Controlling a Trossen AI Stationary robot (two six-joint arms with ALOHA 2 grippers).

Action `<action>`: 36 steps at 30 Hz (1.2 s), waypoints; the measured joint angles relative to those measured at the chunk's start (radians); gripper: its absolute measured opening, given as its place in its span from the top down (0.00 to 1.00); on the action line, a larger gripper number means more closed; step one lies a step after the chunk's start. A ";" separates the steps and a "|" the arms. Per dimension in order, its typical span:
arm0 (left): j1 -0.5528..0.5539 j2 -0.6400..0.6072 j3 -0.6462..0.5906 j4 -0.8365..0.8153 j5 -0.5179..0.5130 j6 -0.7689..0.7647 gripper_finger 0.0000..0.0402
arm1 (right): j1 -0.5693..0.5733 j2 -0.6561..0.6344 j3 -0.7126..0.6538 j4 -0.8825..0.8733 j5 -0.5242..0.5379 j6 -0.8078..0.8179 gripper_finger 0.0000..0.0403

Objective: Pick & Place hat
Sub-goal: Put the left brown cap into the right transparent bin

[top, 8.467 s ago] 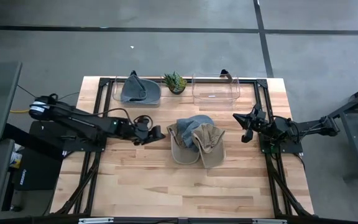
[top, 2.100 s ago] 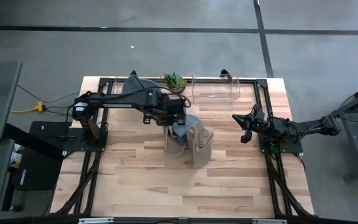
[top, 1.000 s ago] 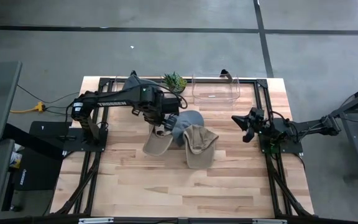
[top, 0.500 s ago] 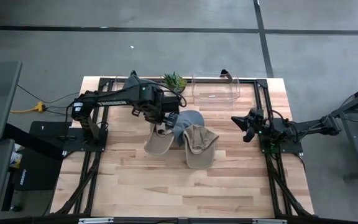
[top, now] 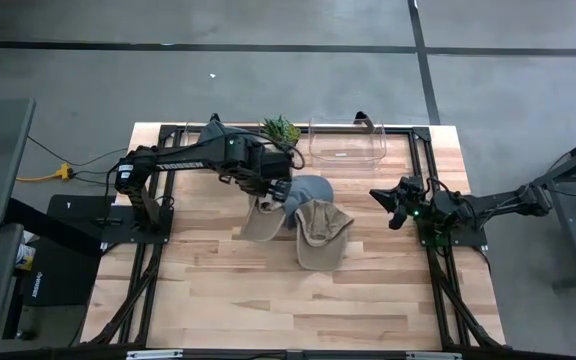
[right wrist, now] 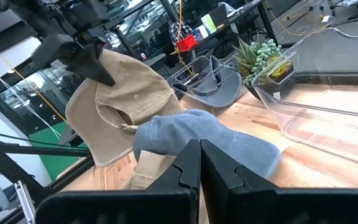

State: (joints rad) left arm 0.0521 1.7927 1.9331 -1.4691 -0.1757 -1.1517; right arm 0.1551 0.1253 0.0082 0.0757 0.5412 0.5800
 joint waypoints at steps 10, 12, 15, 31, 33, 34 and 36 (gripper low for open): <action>0.000 0.000 0.000 0.199 -0.003 0.175 1.00 | 0.000 0.000 0.000 -0.001 -0.073 -0.003 1.00; 0.000 0.000 0.000 0.199 -0.012 0.214 1.00 | 0.000 0.000 0.000 -0.001 -0.082 -0.008 1.00; -0.001 0.000 0.000 0.214 -0.091 0.264 1.00 | 0.000 0.000 0.000 -0.001 -0.084 -0.009 1.00; -0.008 0.001 0.221 0.312 -0.243 0.617 1.00 | 0.000 0.000 0.000 0.019 -0.086 -0.027 0.79; -0.008 0.001 0.222 0.309 -0.212 0.647 1.00 | 0.000 0.000 0.000 0.041 -0.089 -0.056 0.77; -0.008 0.001 0.222 0.307 -0.201 0.655 1.00 | 0.000 0.000 0.000 0.050 -0.088 -0.068 0.76; -0.008 0.001 0.222 0.299 -0.192 0.666 1.00 | 0.000 0.000 0.001 0.064 -0.087 -0.087 0.74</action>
State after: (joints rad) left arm 0.0437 1.7935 2.1555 -1.1698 -0.3676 -0.4853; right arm 0.1551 0.1249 0.0089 0.1393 0.4544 0.4926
